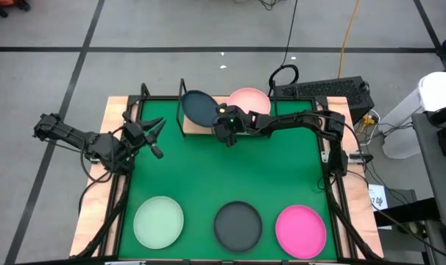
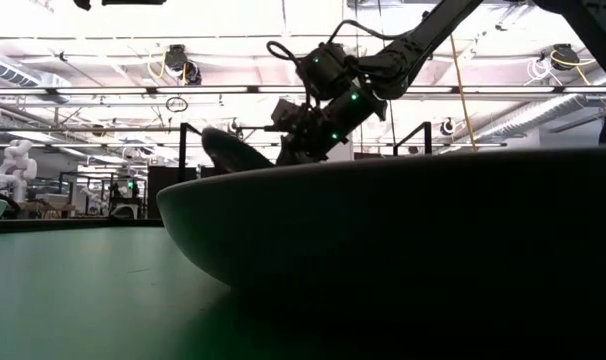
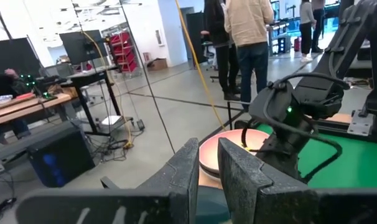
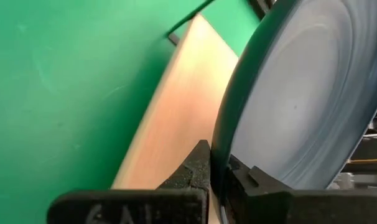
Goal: Place and stack plates onto a shelf
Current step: Put the dark green plate on the shelf
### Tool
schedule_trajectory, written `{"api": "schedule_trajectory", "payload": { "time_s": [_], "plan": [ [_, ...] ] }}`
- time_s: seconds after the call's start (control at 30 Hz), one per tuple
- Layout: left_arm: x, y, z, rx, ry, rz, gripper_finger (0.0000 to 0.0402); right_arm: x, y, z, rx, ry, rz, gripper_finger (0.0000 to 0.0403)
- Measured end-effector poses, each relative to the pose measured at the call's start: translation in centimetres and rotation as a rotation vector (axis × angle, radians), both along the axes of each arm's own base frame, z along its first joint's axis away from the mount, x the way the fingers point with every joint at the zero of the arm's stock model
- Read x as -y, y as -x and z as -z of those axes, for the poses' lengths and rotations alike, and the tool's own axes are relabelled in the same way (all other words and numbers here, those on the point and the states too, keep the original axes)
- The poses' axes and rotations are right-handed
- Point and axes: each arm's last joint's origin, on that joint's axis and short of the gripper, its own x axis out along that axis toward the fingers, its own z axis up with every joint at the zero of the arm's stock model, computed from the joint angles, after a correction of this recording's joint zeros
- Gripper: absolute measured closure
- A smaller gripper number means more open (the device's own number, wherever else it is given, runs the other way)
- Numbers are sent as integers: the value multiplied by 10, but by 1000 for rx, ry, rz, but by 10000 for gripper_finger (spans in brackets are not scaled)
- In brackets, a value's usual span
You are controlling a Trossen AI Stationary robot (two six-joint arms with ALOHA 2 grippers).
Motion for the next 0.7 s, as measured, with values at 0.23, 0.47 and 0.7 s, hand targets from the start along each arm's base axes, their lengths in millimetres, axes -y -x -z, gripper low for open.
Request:
{"api": "schedule_trajectory", "payload": {
  "time_s": [0.23,0.47,0.7],
  "plan": [
    [0,0,0,17,19,1,336,2,1,0,-3,11,27,400],
    [0,0,0,22,24,1,336,2,1,0,2,-3,40,398],
    [0,0,0,28,31,1,336,3,2,0,-13,24,76,363]
  ]
}}
